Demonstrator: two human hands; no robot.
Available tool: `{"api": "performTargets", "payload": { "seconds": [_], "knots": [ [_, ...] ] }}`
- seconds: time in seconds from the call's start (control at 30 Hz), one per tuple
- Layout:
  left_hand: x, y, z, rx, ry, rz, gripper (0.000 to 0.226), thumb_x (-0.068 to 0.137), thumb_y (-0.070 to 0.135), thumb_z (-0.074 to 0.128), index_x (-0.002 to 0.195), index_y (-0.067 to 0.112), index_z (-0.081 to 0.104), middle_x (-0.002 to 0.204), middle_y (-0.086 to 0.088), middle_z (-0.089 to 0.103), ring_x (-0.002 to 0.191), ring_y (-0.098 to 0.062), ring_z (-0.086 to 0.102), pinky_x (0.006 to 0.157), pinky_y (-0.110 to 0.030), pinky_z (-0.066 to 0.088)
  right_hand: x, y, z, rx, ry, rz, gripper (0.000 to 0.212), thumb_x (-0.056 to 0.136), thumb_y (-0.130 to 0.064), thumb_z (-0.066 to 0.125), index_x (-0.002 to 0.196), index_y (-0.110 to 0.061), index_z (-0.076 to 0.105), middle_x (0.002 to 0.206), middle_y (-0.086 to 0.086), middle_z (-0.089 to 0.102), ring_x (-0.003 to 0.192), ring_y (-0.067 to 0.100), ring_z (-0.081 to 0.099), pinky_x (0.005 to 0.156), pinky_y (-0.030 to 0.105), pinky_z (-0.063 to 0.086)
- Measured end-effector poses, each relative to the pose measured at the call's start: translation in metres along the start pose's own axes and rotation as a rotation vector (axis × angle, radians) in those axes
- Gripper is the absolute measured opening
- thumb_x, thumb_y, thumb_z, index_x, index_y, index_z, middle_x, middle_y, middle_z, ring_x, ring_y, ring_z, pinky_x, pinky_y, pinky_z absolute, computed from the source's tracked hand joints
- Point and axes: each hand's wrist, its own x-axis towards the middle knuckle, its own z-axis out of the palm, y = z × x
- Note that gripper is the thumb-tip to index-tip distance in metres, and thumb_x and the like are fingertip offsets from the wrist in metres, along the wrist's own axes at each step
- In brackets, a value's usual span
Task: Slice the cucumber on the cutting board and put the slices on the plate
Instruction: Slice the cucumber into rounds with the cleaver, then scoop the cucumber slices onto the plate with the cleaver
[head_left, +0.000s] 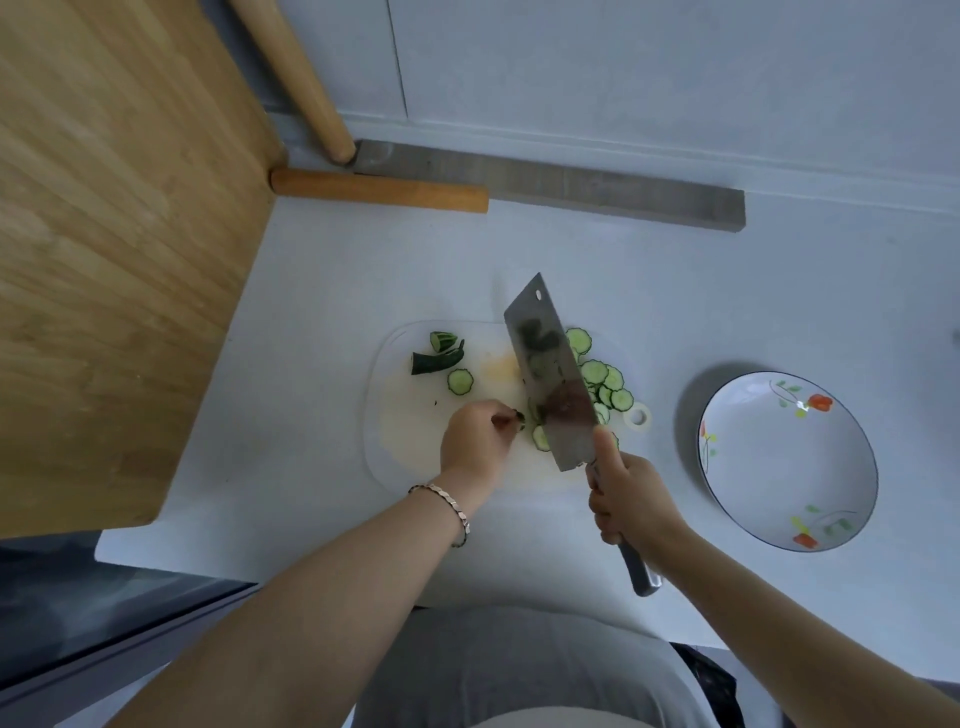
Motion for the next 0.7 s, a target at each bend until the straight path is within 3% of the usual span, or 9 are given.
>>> {"api": "performTargets", "payload": {
  "seconds": [0.1,0.17,0.27,0.33,0.43,0.5,0.6,0.7],
  "knots": [
    [0.0,0.009,-0.002,0.016,0.031,0.013,0.015,0.086,0.01,0.06,0.097,0.002,0.067,0.094,-0.015,0.069,0.088,-0.027,0.063,0.081,-0.033,0.052,-0.006,-0.003,-0.018,-0.028,-0.003,-0.045,0.053,0.094,-0.054,0.038,0.058,-0.014,0.033,0.037,-0.008,0.03,0.033,0.011,0.026,0.041,0.019,0.024],
    [-0.002,0.023,-0.007,0.008,0.16,0.078,0.019,0.088,0.009,0.056,0.105,0.003,0.062,0.1,-0.015,0.064,0.088,-0.024,0.06,0.081,-0.033,0.051,-0.012,-0.002,-0.033,-0.099,0.054,-0.104,0.051,0.092,-0.054,0.041,0.061,-0.014,0.035,0.041,-0.007,0.032,0.039,0.014,0.027,0.045,0.021,0.024],
    [-0.005,0.051,-0.019,-0.023,0.35,0.368,0.019,0.087,0.011,0.054,0.105,0.008,0.056,0.092,-0.009,0.052,0.08,-0.02,0.051,0.074,-0.029,0.047,-0.019,0.001,-0.06,-0.389,0.208,-0.232,0.048,0.09,-0.051,0.047,0.062,-0.014,0.034,0.054,0.002,0.034,0.052,0.018,0.031,0.052,0.029,0.027],
    [-0.007,0.075,-0.02,0.068,0.309,0.622,0.02,0.084,0.02,0.051,0.102,0.012,0.053,0.093,-0.007,0.051,0.086,-0.019,0.047,0.08,-0.024,0.041,-0.024,0.005,-0.084,-0.55,0.303,-0.257,0.048,0.089,-0.049,0.05,0.06,-0.012,0.039,0.052,0.0,0.035,0.051,0.019,0.034,0.05,0.03,0.028],
    [-0.011,0.11,-0.004,0.209,-0.006,0.854,0.034,0.08,0.037,0.05,0.1,0.012,0.059,0.101,-0.008,0.059,0.099,-0.017,0.045,0.089,-0.028,0.039,-0.027,0.016,-0.117,-0.736,0.355,-0.246,0.044,0.086,-0.055,0.051,0.071,-0.014,0.054,0.053,-0.003,0.046,0.053,0.014,0.044,0.047,0.025,0.03],
    [-0.014,0.135,0.017,0.369,-0.322,0.848,0.055,0.076,0.055,0.044,0.112,0.015,0.058,0.121,-0.006,0.057,0.117,-0.018,0.044,0.099,-0.032,0.037,-0.028,0.025,-0.137,-0.808,0.348,-0.225,0.04,0.083,-0.06,0.05,0.075,-0.021,0.057,0.057,-0.004,0.052,0.06,0.016,0.052,0.049,0.025,0.035],
    [-0.01,0.161,0.051,0.749,-0.711,0.711,0.066,0.083,0.064,0.042,0.139,0.032,0.028,0.155,0.002,0.014,0.143,-0.015,0.004,0.117,-0.039,0.008,-0.029,0.04,-0.166,-0.86,0.335,-0.223,0.04,0.08,-0.065,0.049,0.075,-0.026,0.055,0.062,-0.004,0.057,0.065,0.018,0.055,0.058,0.029,0.043],
    [0.0,0.173,0.08,0.87,-0.964,0.553,0.07,0.084,0.068,0.033,0.142,0.04,0.005,0.155,0.007,-0.013,0.14,-0.013,-0.019,0.117,-0.044,-0.005,-0.032,0.053,-0.186,-0.928,0.33,-0.268,0.034,0.081,-0.066,0.047,0.075,-0.032,0.049,0.058,-0.008,0.052,0.066,0.016,0.051,0.057,0.026,0.041]
  ]
}}
